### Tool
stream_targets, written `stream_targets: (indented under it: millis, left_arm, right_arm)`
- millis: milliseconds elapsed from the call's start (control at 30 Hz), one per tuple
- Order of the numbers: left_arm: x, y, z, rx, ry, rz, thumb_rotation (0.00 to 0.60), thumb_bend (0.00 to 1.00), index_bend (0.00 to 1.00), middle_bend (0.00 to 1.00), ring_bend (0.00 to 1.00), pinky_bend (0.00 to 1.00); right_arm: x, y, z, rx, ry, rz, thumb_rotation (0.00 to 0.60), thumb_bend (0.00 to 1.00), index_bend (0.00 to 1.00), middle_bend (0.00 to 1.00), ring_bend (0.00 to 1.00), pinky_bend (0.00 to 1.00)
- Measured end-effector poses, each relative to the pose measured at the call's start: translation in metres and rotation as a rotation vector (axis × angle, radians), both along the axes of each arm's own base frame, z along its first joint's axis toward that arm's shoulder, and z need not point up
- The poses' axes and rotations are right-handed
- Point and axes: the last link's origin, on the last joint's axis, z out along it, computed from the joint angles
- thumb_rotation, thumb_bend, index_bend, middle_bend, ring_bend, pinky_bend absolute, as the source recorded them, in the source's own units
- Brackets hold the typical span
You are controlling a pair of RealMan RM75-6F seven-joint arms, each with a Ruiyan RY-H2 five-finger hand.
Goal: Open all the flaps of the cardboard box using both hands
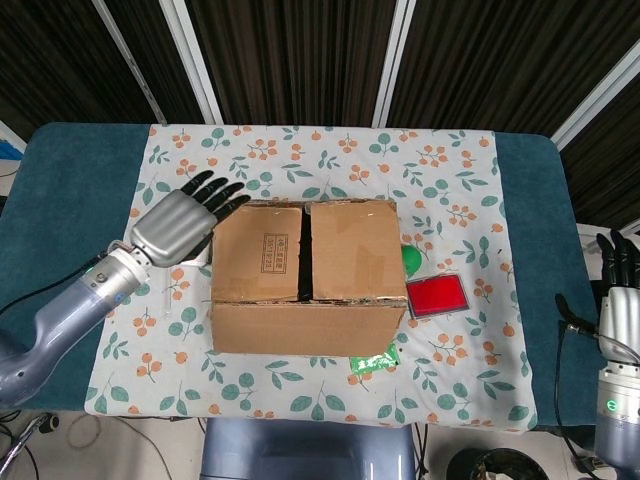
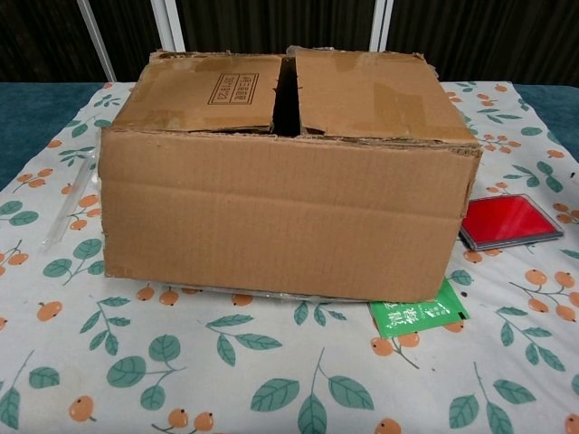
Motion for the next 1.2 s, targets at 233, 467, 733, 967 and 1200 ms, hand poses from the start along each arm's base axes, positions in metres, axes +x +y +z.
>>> stream_targets:
  millis: [233, 467, 733, 967, 1200]
  left_arm:
    - [0.056, 0.022, -0.018, -0.093, 0.133, -0.105, 0.6, 0.81, 0.0, 0.09, 0.01, 0.08]
    - [0.093, 0.03, -0.05, -0.145, 0.199, -0.196, 0.6, 0.89, 0.08, 0.21, 0.1, 0.2]
    - [0.116, 0.029, -0.085, -0.196, 0.263, -0.264, 0.6, 0.93, 0.12, 0.26, 0.14, 0.23]
    - [0.12, 0.03, -0.107, -0.224, 0.294, -0.268, 0.6, 0.98, 0.15, 0.31, 0.16, 0.25]
    - [0.123, 0.029, -0.124, -0.245, 0.319, -0.276, 0.6, 1.0, 0.2, 0.37, 0.22, 0.32]
  right_arm:
    - [-0.002, -0.001, 0.002, -0.007, -0.024, -0.01, 0.6, 0.31, 0.0, 0.0, 0.0, 0.24]
    - [-0.004, -0.001, 0.003, -0.008, -0.038, -0.017, 0.6, 0.31, 0.0, 0.0, 0.0, 0.24]
    - [-0.006, -0.001, 0.004, -0.01, -0.049, -0.025, 0.6, 0.31, 0.0, 0.0, 0.0, 0.24]
    - [-0.008, -0.001, 0.005, -0.013, -0.065, -0.035, 0.6, 0.31, 0.0, 0.0, 0.0, 0.24]
    - [-0.01, -0.002, 0.005, -0.015, -0.076, -0.041, 0.6, 0.32, 0.0, 0.0, 0.0, 0.24]
